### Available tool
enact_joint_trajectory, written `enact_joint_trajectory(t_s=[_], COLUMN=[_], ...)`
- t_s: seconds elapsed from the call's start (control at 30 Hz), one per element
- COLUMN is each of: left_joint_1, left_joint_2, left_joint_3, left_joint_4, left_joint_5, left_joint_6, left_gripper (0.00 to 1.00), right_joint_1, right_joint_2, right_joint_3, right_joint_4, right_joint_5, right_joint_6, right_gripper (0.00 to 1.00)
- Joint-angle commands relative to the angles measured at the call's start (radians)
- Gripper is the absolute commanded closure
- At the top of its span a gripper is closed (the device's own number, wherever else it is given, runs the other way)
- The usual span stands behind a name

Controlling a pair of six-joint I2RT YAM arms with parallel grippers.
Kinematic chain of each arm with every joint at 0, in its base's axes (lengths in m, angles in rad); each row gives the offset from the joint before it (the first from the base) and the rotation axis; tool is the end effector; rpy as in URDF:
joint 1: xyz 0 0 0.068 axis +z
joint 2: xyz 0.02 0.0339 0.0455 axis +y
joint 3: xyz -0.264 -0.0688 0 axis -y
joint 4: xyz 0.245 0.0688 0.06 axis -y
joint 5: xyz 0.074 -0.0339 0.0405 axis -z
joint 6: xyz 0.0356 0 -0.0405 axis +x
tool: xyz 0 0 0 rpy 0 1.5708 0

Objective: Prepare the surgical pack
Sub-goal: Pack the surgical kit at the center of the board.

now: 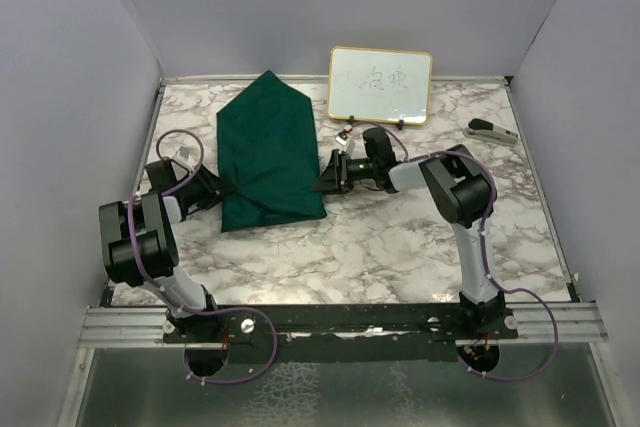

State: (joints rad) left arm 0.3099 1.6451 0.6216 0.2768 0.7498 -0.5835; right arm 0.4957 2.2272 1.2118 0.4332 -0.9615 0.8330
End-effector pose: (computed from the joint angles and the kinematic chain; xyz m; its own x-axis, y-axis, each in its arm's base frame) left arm 0.2853 0.0659 0.1308 -0.6793 -0.6409 -0.3575 -0.1451 0.5948 -0.7907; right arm 0.3732 0.2350 0.0942 -0.9726 -0.0445 -0.2282 -0.2305 0.3130 0.9214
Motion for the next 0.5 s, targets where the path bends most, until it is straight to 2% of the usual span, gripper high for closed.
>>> enact_joint_trajectory(t_s=[0.0,0.13,0.33,0.47], left_joint_1=[-0.04,-0.087,-0.223,-0.305], left_joint_2=[-0.079,-0.144,-0.255,-0.357], left_joint_3=[-0.077,-0.138,-0.224,-0.323], left_joint_4=[0.001,0.023,0.06,0.076], left_joint_5=[0.198,0.183,0.131,0.063], left_joint_6=[-0.098,-0.145,-0.232,-0.301], left_gripper=[0.67,0.67,0.67,0.67], right_joint_1=[0.03,0.029,0.005,-0.037], right_joint_2=[-0.028,-0.106,-0.238,-0.369], right_joint_3=[-0.087,-0.189,-0.408,-0.539], right_joint_4=[0.108,0.157,0.179,0.052], right_joint_5=[-0.062,-0.055,-0.039,0.002], right_joint_6=[0.027,0.048,0.031,-0.079], right_gripper=[0.62,0.63,0.63,0.63])
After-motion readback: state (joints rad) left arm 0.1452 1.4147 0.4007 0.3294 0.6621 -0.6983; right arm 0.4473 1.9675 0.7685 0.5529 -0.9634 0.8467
